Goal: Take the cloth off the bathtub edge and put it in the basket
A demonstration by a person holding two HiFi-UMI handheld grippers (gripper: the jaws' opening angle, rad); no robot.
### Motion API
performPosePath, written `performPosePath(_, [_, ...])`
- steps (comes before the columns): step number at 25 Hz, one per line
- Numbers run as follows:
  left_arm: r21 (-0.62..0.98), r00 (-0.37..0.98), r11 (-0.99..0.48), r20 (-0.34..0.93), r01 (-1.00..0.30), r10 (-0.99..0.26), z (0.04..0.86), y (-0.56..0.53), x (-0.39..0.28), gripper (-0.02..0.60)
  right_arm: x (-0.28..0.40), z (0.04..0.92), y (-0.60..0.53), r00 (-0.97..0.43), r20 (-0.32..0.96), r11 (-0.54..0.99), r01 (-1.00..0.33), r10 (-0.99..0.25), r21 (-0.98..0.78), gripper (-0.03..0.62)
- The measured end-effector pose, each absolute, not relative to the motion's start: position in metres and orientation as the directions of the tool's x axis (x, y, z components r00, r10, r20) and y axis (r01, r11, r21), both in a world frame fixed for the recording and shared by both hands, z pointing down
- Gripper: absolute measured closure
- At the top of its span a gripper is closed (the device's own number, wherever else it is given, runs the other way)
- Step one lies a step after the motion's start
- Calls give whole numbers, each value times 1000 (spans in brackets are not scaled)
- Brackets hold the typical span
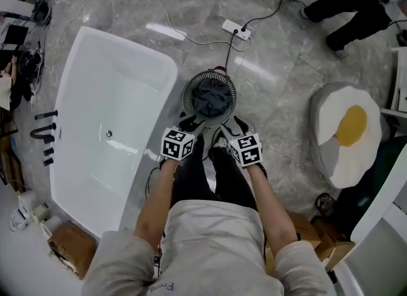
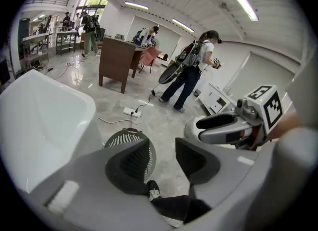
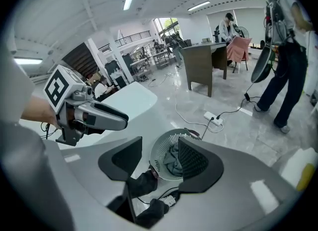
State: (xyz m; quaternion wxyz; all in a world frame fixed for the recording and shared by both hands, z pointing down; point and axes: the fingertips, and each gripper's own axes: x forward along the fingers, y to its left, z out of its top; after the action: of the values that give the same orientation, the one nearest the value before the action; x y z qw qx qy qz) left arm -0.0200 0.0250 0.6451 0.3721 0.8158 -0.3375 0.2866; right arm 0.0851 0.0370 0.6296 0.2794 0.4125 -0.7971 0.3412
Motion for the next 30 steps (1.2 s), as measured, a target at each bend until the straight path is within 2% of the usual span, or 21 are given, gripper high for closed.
performPosePath(4, [444, 607, -427, 675, -788, -419, 607, 25, -19, 365, 88, 600, 49, -533, 709, 478, -823, -463, -307, 391])
performPosePath(12, [414, 583, -415, 643, -810, -497, 548, 47, -32, 362, 82, 542, 59, -566, 654, 487, -810, -503, -326, 393])
performPosePath(24, [361, 597, -498, 641, -789, -482, 527, 60, -20, 362, 80, 516, 73, -603, 629, 540, -777, -492, -323, 393])
performPosePath(30, [363, 573, -456, 643, -813, -508, 530, 66, -39, 362, 75, 525, 83, -592, 643, 537, -783, -486, -315, 393])
